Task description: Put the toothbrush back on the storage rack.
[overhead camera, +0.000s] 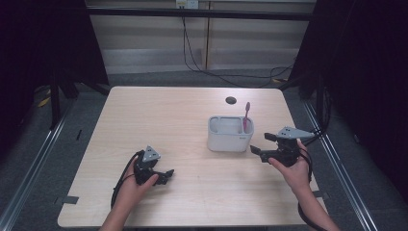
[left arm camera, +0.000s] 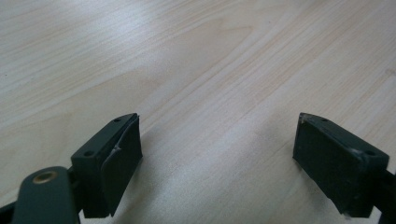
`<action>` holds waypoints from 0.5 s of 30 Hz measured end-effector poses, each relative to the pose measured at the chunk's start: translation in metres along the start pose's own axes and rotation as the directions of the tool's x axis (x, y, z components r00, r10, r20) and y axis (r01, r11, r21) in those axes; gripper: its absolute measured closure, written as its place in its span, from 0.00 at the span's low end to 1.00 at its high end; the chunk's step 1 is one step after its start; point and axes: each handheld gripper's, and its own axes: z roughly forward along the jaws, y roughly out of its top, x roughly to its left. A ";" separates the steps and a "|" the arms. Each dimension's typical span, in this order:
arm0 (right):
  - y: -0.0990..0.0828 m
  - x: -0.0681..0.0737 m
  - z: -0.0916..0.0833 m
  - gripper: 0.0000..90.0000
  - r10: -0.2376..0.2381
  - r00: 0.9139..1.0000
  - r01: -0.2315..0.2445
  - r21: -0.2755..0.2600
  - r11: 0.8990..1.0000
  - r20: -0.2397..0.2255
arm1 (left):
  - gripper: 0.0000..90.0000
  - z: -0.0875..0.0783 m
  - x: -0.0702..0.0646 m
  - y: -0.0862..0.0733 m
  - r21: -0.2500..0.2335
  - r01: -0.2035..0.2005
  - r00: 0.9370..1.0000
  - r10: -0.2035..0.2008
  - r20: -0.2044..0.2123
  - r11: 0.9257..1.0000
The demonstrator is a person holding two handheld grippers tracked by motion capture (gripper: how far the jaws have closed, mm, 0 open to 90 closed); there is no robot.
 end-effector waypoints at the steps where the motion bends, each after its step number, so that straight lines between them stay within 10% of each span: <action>1: -0.001 0.000 0.000 0.21 -0.001 1.000 0.001 0.002 1.000 0.000 | 0.17 0.000 0.000 0.000 0.001 0.000 1.000 0.000 0.000 1.000; 15: -0.013 -0.003 0.004 0.19 -0.010 1.000 0.010 0.031 0.999 0.002 | 0.17 0.000 0.000 0.000 0.005 -0.001 1.000 0.001 -0.002 1.000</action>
